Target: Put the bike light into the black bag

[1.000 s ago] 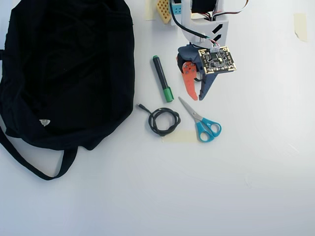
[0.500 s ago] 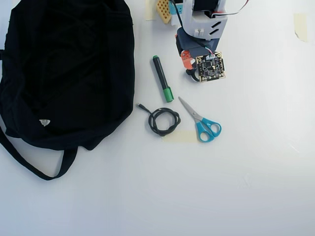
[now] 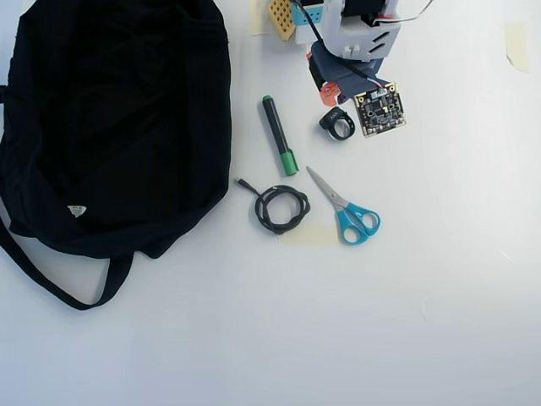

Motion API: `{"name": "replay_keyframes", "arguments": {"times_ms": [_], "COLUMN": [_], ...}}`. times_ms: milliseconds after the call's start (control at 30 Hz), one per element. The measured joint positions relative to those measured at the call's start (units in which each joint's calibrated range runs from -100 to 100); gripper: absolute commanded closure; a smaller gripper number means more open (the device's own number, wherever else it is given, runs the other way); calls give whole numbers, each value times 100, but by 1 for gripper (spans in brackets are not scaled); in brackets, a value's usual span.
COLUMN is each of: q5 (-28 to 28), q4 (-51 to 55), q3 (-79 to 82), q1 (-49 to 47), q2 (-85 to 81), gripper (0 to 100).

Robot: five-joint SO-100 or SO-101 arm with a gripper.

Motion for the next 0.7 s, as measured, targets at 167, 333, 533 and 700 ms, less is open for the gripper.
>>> {"name": "replay_keyframes", "arguments": {"times_ms": [167, 333, 533, 700], "q5": [156, 156, 156, 156], "q4": [-155, -189, -464, -524], "q3": [0, 0, 63, 71], "q1": [-51, -265, -470, -507], "q2": [0, 0, 498, 922], "gripper": [98, 98, 98, 97]}}
